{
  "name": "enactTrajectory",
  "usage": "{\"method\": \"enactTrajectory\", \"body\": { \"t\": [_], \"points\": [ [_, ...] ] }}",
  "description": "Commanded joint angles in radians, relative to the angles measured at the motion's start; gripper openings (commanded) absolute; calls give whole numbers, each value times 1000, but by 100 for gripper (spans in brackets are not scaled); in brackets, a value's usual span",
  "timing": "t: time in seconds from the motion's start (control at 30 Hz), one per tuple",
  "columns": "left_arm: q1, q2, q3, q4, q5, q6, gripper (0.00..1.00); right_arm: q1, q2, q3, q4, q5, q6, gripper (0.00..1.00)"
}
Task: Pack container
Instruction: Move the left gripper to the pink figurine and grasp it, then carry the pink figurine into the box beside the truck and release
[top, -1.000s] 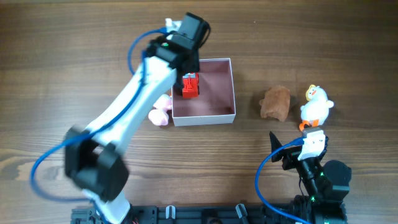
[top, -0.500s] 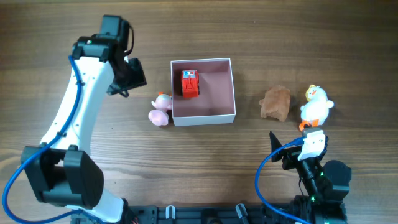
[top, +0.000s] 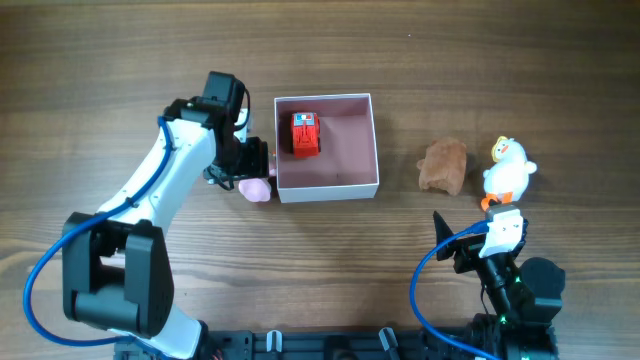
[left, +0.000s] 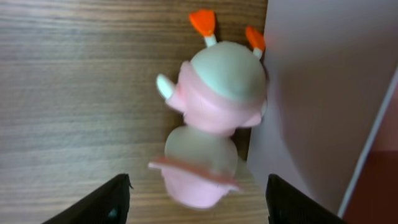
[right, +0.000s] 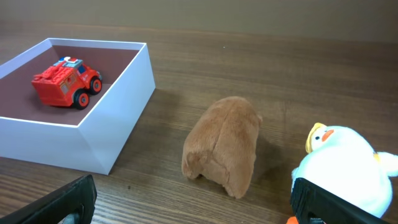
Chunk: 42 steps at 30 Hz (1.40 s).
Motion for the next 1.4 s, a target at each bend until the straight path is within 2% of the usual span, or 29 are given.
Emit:
{"method": "enactTrajectory", "body": {
  "t": [0.0, 0.23, 0.33, 0.4, 0.43, 0.47, 0.5, 0.53, 0.67, 0.83, 0.97, 1.13, 1.27, 1.37],
  "points": [
    [-10, 7, -52, 45, 17, 23, 71, 0, -6, 0, 3, -13, 15, 99],
    [-10, 7, -152, 177, 3, 23, 76, 0, -6, 0, 3, -13, 15, 100],
    [-10, 7, -174, 203, 3, 23, 75, 0, -6, 0, 3, -13, 14, 100],
    [-10, 7, -175, 203, 3, 23, 64, 0, -6, 0, 3, -13, 15, 99],
    [-10, 7, -175, 203, 3, 23, 53, 0, -6, 0, 3, -13, 14, 100],
    [-10, 7, -175, 203, 3, 23, 34, 0, -6, 0, 3, -13, 14, 100],
    [-10, 7, -175, 203, 3, 23, 25, 0, -6, 0, 3, -13, 15, 100],
    [-10, 7, -175, 203, 3, 23, 20, -1, -6, 0, 3, -13, 15, 100],
    [-10, 7, -169, 198, -8, 23, 12, 0, -6, 0, 3, -13, 15, 100],
    [-10, -36, -32, 67, -133, 23, 7, 0, -6, 0, 3, -13, 14, 99],
    [-10, -97, 83, 22, -140, 19, 6, 0, -6, 0, 3, -13, 14, 100],
    [-36, -166, 151, 29, -116, -19, 4, 0, -6, 0, 3, -13, 14, 100],
    [-96, -180, 154, 52, -10, -79, 4, 0, -6, 0, 3, -13, 14, 100],
    [-160, -178, 154, 52, 3, -114, 4, 0, -6, 0, 3, -13, 14, 100]
  ]
}}
